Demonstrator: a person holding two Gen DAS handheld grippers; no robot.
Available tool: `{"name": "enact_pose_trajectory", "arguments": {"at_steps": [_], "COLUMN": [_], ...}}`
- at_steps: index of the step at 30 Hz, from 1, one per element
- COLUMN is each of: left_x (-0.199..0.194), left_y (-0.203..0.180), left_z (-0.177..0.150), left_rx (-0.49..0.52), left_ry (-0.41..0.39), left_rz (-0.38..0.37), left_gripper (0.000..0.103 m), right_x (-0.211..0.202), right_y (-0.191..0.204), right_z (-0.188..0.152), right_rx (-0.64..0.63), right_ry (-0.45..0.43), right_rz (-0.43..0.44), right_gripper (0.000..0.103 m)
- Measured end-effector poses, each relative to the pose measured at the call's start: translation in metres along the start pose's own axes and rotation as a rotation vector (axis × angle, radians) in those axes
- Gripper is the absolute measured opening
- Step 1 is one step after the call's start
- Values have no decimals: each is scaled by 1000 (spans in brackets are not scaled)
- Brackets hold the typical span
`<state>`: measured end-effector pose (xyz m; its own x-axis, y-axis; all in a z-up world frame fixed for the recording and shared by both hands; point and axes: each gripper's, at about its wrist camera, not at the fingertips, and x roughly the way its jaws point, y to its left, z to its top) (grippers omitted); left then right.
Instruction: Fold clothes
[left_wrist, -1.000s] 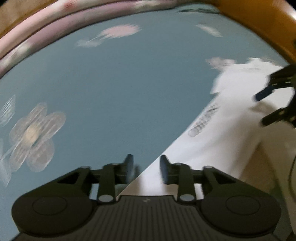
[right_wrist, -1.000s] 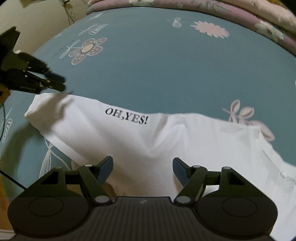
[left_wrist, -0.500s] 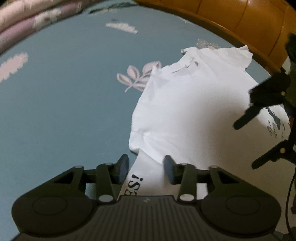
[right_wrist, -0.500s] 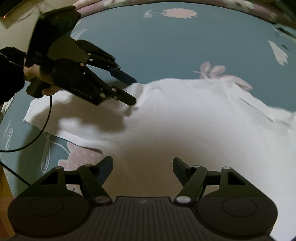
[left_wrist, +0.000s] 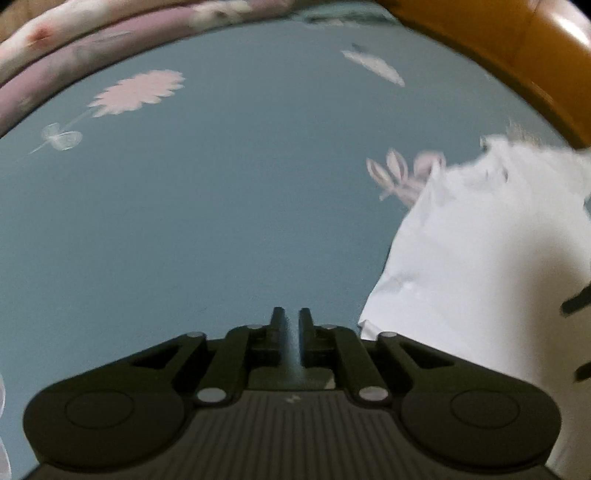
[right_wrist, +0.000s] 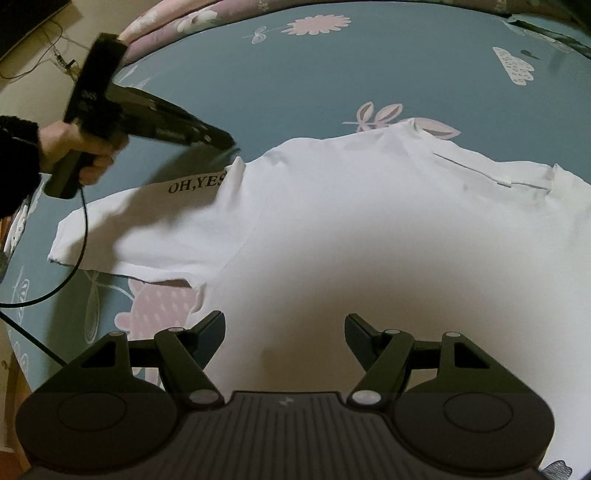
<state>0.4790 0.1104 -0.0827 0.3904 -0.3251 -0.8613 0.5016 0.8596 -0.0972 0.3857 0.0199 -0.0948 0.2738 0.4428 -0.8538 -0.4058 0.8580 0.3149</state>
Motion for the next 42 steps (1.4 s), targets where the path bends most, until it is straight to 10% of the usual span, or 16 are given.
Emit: {"name": "enact_pose_trajectory", "arguments": {"at_steps": [5, 10, 19, 31, 42], "left_x": [-35, -4, -20, -52, -77], "left_y": [-19, -26, 48, 0, 60], "left_z": [-31, -59, -60, -130, -177], "left_rx": [-43, -125, -266, -341, -474], "left_ry": [-24, 70, 0, -65, -59], "left_rz": [-159, -215, 81, 17, 269], "left_gripper": [53, 55, 53, 66, 69], "right_x": [2, 1, -12, -10, 17], "right_y": [-1, 2, -11, -9, 0], "right_z": [-7, -17, -29, -34, -43], "right_rx": [10, -7, -6, 0, -44], "right_ry": [20, 44, 42, 44, 88], "right_rz": [11, 26, -3, 22, -43], "right_gripper": [76, 76, 77, 80, 103]}}
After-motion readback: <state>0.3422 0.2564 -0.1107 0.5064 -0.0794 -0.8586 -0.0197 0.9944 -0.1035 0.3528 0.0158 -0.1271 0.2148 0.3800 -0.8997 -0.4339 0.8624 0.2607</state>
